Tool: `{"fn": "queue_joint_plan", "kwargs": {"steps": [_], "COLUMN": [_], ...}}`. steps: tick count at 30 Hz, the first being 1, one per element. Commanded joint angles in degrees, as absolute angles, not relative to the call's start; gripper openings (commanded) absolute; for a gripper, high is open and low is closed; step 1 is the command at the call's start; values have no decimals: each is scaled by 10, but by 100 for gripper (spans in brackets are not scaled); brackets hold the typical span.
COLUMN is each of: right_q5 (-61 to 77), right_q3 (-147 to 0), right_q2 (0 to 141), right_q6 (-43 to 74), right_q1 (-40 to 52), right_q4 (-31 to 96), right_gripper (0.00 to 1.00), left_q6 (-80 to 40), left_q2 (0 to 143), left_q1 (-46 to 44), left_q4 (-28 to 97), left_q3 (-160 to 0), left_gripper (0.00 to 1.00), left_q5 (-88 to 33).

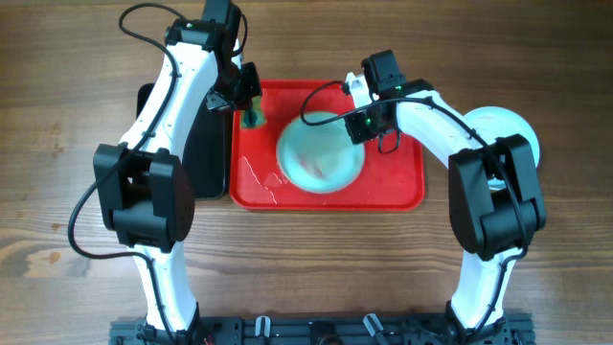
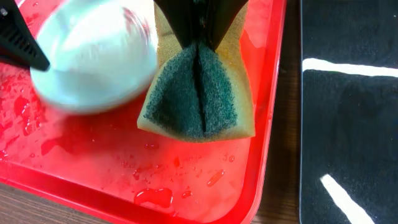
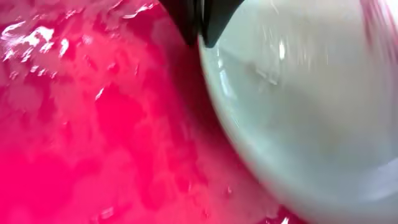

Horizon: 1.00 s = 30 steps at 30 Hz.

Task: Clean dirty plates on tray and stack at the side
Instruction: 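Bring the sponge with left gripper onto the last plate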

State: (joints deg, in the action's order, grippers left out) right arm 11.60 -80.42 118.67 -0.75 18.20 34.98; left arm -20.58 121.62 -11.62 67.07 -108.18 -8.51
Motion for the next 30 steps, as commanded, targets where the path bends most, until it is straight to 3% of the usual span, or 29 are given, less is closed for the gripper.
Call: {"fn": "queue_joint_plan", "kwargs": {"steps": [1,5,11,12,13,14,15,16,19,21,24,30], "right_q5": [119,79,79,79,79,79,78,76,72,73,73,97], "right_q3": [-810,-806,-795,-795,-795,-795,-795,-795,-795,-794,-787,-783], "right_q2": [1195,1195,1195,1195,1195,1195,1195,1195,1195,1196,1197,1197], "right_q6": [135,329,388,387,383,373,365,358,349,345,345,345], "right_q1": [182,182,182,182,182,182,182,182,182,182,182,176], "right_q4": [370,428,433,430,425,420,415,408,401,401,398,381], "right_gripper": [4,4,4,9,33,47,48,48,19,12,4,4], "left_q6": [-197,-197,-197,-197,-197,-197,-197,-197,-198,-199,-199,-199], "left_q2": [1218,1218,1218,1218,1218,1218,1218,1218,1218,1218,1218,1218], "left_q1": [-118,-118,-118,-118,-118,-118,-118,-118,-119,-122,-130,-151], "left_q4": [670,670,669,669,669,669,669,669,669,669,668,641], "left_q3": [-1087,-1087,-1087,-1087,-1087,-1087,-1087,-1087,-1087,-1087,-1087,-1075], "left_gripper": [4,4,4,4,4,4,4,4,4,4,4,4], "left_q5": [-94,-94,-94,-94,-94,-94,-94,-94,-94,-94,-94,-94]}}
